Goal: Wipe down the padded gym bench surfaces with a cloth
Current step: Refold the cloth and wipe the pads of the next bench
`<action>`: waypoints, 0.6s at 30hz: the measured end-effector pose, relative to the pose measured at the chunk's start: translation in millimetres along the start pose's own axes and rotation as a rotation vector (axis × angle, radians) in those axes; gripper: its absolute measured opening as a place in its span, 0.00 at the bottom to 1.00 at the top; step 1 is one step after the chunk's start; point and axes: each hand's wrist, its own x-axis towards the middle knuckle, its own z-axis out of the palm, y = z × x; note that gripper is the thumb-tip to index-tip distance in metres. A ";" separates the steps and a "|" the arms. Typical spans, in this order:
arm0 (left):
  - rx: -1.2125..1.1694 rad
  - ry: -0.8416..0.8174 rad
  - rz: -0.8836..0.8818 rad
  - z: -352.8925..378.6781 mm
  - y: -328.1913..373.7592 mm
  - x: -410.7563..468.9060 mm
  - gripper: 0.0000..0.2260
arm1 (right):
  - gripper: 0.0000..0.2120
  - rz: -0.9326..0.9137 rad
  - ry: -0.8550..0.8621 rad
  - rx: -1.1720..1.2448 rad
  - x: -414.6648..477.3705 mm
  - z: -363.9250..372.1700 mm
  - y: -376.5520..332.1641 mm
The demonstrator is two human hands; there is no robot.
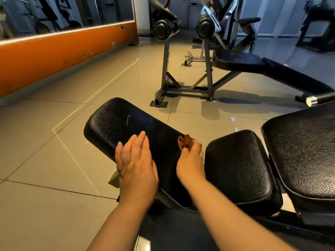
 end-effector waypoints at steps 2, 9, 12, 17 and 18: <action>-0.003 -0.001 -0.022 0.8 0.9 0.4 0.28 | 0.22 -0.040 -0.003 -0.039 -29.4 5.0 3.2; -0.026 0.019 0.015 -1.0 -3.3 -0.6 0.25 | 0.21 0.071 -0.016 0.000 32.6 6.2 -15.6; -0.032 0.001 0.014 -1.4 -1.6 -1.3 0.26 | 0.24 -0.119 -0.112 0.020 -17.8 10.7 -5.0; -0.043 0.024 0.008 -1.7 -2.5 -0.6 0.25 | 0.25 -0.234 -0.254 0.019 6.0 -8.2 4.5; -0.036 0.019 0.012 -2.4 -2.7 -0.9 0.25 | 0.24 -0.153 -0.187 0.028 16.5 -5.9 -2.3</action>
